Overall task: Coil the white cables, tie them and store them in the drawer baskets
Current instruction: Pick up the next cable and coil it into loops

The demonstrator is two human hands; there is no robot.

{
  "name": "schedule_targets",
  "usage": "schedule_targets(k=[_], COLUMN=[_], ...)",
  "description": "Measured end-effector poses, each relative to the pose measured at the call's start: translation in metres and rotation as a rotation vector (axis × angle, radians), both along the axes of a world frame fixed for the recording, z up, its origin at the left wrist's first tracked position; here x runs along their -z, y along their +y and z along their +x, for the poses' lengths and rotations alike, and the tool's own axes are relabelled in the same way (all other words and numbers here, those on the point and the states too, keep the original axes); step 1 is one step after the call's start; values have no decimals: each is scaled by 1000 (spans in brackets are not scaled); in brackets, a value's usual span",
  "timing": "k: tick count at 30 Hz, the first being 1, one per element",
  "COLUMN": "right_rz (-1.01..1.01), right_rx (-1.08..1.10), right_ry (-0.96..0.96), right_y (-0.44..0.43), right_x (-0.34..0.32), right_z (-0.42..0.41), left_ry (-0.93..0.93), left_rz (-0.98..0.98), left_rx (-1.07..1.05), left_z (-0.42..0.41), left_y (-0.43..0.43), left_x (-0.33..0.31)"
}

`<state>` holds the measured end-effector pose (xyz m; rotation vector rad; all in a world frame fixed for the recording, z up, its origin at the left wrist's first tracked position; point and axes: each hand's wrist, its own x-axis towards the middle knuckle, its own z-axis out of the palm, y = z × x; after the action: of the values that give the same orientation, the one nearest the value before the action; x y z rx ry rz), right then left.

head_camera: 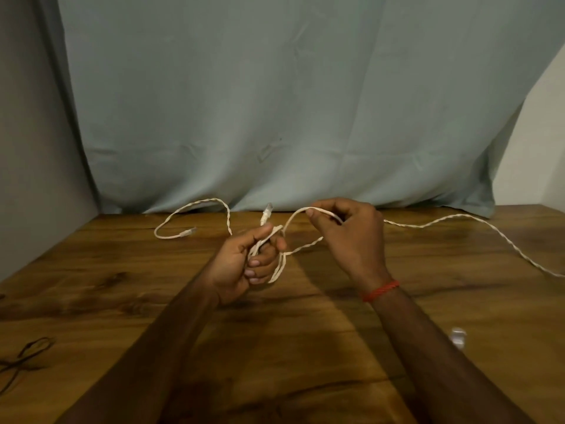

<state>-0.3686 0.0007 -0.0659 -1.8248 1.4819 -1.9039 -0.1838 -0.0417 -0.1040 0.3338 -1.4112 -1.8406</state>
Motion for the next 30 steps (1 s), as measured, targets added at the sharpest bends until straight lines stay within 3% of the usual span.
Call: schedule_targets(k=[5,9,17,21,25,30], right_rz=[-64,-53,-67,-51,79,86], right_rx=[-182,-235,-279,-280,-145,-223], right_ry=[118,290,319,558,862,935], right_y=[3,2,1,4,4,3], right_x=[12,17,23,23,34,39], right_z=[23,26,29,29,28,27], left_ry=[-52,21,121,244,383,443], left_rz=[-98,5,134,298,382,414], left_rx=[-204,-275,-484,-652,-725,-717], left_z=[-15,-18,-19,-5,13,18], left_y=[8,5,-4,-12,-19,-24], left_x=[6,11,15,5,6,14])
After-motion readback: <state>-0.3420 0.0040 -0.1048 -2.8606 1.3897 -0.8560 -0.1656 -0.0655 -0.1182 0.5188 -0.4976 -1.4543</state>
